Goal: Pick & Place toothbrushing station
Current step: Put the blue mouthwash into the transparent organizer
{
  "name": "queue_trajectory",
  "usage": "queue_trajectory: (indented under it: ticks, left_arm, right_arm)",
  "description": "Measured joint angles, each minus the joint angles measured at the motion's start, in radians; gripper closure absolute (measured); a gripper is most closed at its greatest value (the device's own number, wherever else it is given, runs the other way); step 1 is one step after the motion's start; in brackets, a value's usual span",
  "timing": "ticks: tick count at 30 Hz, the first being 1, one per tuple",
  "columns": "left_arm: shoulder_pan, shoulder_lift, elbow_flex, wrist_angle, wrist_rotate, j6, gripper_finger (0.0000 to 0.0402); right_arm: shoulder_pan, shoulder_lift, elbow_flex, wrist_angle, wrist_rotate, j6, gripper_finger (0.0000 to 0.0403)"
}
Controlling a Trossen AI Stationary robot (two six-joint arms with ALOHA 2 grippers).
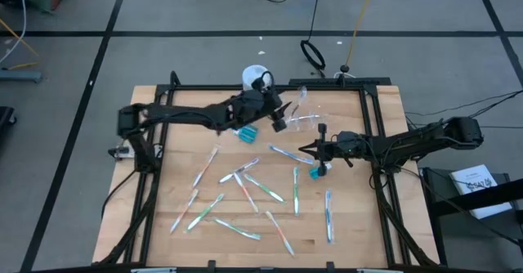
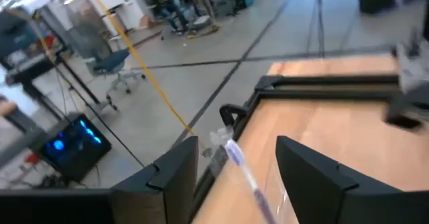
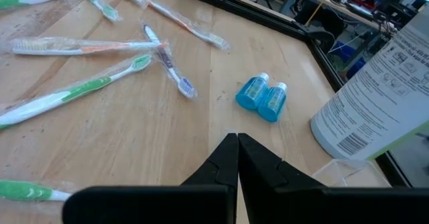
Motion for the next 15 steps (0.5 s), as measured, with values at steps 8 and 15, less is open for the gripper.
queue_trajectory:
  ticks: [8,15]
  left_arm:
    - [-0.055,-0.273,0.000,-0.388,-0.082,0.132,0.0192]
    - [-0.063,-0.458,0.000,-0.710,-0.104,-0.049,0.0192]
  right_arm:
    - [0.000,0.000,0.000,0.000,0.000,-0.008,0.0403]
    - [0.000,0.000,0.000,0.000,0.001,-0.016,0.0403]
